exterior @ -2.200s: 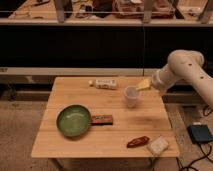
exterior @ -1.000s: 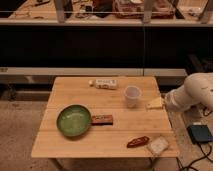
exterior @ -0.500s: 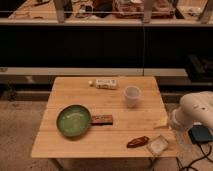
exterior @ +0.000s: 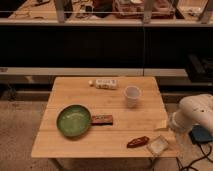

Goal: Place the white sponge in the ceramic bowl

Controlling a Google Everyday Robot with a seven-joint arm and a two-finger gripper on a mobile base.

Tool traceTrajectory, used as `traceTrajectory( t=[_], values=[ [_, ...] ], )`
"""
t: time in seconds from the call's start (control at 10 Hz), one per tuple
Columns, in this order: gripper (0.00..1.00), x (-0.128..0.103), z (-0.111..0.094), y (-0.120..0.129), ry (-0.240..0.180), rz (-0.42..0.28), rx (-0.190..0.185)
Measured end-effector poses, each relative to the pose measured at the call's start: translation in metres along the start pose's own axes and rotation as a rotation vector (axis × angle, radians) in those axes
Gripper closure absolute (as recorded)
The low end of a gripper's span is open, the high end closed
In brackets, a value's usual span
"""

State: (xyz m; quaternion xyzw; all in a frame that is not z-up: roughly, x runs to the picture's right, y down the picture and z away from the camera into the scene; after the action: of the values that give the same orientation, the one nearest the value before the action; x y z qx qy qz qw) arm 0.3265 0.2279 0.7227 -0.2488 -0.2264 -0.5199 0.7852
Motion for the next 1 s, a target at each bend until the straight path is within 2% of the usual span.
traceTrajectory(
  t=[0.1, 0.3, 0.4, 0.6, 0.8, 1.0],
  values=[
    [0.20, -0.001, 0.001, 0.002, -0.003, 0.004, -0.008],
    [0.20, -0.009, 0.019, 0.021, -0.046, 0.045, -0.085],
    [0.20, -0.011, 0.025, 0.024, -0.062, 0.062, -0.102],
    [0.20, -0.017, 0.037, 0.025, -0.113, 0.131, -0.110],
    [0.20, -0.018, 0.042, 0.026, -0.144, 0.192, -0.116],
    [0.20, -0.022, 0.047, 0.021, -0.182, 0.232, -0.094]
  ],
)
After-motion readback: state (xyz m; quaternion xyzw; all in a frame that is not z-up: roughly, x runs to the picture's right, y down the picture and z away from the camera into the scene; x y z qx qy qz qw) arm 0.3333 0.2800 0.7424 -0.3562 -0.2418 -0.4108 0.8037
